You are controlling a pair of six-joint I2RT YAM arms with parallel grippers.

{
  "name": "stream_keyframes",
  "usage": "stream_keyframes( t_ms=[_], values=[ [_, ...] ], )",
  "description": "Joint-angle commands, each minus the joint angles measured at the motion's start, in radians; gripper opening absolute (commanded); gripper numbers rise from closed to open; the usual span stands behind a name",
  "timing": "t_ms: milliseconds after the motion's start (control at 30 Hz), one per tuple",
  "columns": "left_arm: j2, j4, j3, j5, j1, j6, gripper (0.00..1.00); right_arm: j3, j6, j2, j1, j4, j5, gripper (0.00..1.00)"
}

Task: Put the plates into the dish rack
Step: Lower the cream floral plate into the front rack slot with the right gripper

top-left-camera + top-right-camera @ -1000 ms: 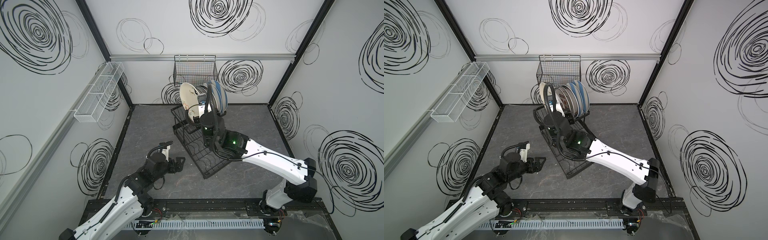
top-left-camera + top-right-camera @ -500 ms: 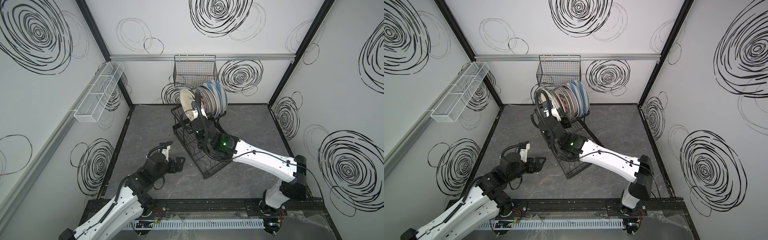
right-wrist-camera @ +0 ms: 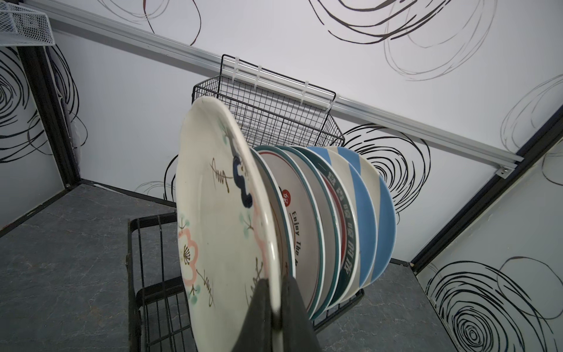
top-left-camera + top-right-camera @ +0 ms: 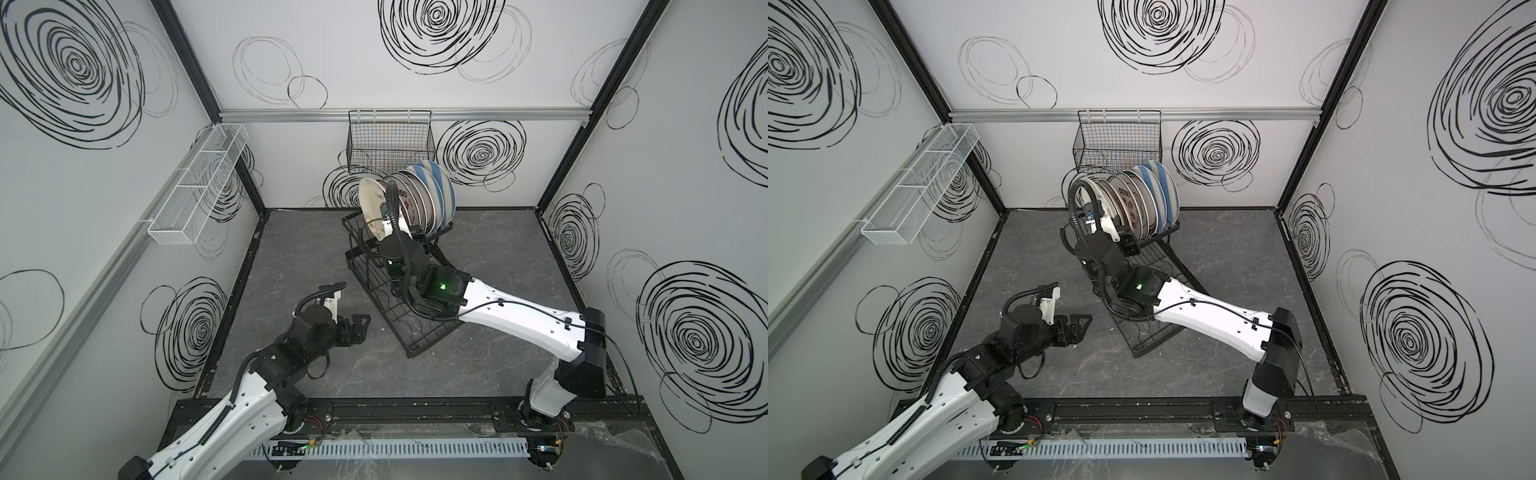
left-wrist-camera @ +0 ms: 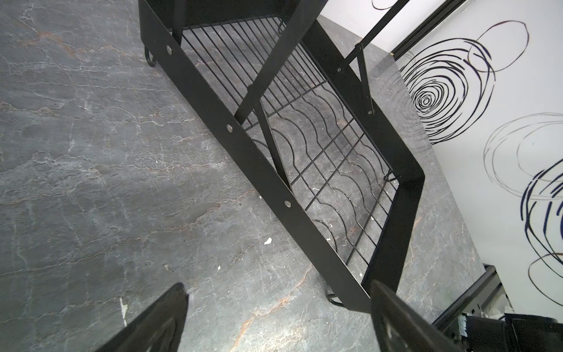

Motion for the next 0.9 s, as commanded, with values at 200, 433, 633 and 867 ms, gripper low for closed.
stream_keyframes(
  t_ms=[200, 433, 633, 867],
  values=[
    [-0.002, 0.039, 0.001, 0.000, 0.013, 0.012, 0.96, 0.080, -0.107, -0.018, -0.014, 0.144, 0.069, 0.00],
    [0.003, 0.044, 0.001, 0.012, 0.014, 0.012, 0.96, 0.090, -0.131, -0.011, -0.004, 0.138, 0.082, 0.00],
    [0.002, 0.044, 0.001, 0.013, 0.014, 0.012, 0.96, 0.038, -0.056, -0.037, -0.005, 0.107, 0.070, 0.00],
    [0.002, 0.043, 0.001, 0.012, 0.014, 0.010, 0.96, -0.014, 0.007, -0.058, -0.020, 0.078, 0.047, 0.00]
  ],
)
